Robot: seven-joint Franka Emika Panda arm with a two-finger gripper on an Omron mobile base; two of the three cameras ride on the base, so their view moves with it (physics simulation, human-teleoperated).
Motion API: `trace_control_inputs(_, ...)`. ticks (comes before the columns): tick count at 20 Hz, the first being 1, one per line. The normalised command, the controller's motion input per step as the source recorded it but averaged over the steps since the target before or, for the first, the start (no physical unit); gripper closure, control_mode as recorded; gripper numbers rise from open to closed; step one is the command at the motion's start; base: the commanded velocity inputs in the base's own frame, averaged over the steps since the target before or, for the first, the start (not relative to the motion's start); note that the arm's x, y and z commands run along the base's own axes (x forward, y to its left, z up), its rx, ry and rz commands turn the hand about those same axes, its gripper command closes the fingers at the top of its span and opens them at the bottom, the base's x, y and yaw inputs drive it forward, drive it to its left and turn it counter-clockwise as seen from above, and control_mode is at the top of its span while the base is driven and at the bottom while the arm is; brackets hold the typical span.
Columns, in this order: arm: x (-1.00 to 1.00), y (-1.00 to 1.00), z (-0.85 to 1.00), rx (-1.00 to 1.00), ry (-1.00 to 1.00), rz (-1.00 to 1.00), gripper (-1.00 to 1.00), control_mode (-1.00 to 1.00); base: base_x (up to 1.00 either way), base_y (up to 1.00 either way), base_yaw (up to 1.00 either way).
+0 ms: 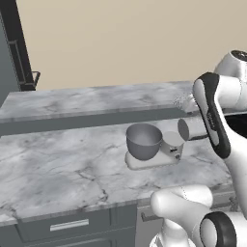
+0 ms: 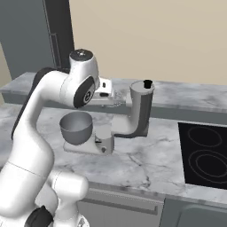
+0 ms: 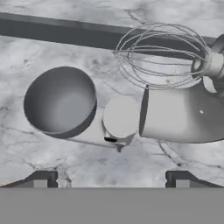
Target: Close the stand mixer head.
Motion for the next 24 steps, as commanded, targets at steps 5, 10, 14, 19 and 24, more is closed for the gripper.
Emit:
trace_control_inputs(5, -0.14, -1.00, 0.10, 0.09, -0.08, 0.16, -1.00, -1.00, 0.00, 0.00, 0.00)
trace_control_inputs(10, 0.00, -0.87, 0.13, 0.15, -0.01, 0.17, -1.00, -1.00, 0.00, 0.00, 0.00)
trace_control_inputs(14, -0.01, -0.73, 0.01, 0.14, 0.00, 0.12, -1.00, -1.00, 0.00, 0.00, 0.00)
trace_control_inputs(19, 0.02, -0.57, 0.00, 0.13, -0.10, 0.17, -1.00, -1.00, 0.00, 0.00, 0.00)
trace_control_inputs(24, 0.43, -0.30, -0.02, 0.11, -0.21, 0.21, -1.00, -1.00, 0.00, 0.00, 0.00)
